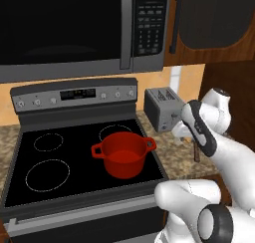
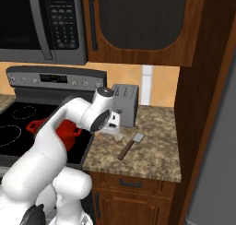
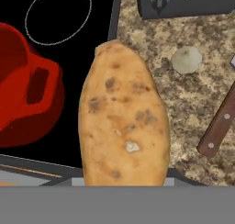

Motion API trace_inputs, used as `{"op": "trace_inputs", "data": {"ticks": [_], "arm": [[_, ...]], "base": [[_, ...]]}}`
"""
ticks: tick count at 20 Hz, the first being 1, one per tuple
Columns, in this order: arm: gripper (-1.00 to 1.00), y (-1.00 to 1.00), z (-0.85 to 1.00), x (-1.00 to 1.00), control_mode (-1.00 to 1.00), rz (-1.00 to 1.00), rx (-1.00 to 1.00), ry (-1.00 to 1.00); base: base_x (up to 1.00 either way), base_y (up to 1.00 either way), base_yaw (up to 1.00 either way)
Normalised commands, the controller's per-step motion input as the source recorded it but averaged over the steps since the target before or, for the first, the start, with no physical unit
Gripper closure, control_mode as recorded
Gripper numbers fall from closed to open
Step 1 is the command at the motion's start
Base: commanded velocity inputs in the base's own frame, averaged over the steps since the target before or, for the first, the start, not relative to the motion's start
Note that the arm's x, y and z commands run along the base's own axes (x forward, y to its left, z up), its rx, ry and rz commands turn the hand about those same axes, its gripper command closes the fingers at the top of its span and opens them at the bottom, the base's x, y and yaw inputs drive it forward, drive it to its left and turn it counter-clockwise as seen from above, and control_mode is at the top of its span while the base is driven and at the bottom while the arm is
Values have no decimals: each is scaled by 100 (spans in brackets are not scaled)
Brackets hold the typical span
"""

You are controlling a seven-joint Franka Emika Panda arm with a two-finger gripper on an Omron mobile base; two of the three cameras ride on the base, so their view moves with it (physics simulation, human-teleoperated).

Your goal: Put the potato and garlic in the pot. Retrieve the spatula and lightly stir the vegetables in the pot.

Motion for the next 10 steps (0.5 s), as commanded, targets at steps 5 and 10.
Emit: {"op": "trace_inputs", "data": {"ticks": [5,10], "arm": [[100,55,100,-40,-100,5,0,-10],[100,96,91,-3,-100,10,-8,1]], "base": [[0,0,0],[0,0,0]]}}
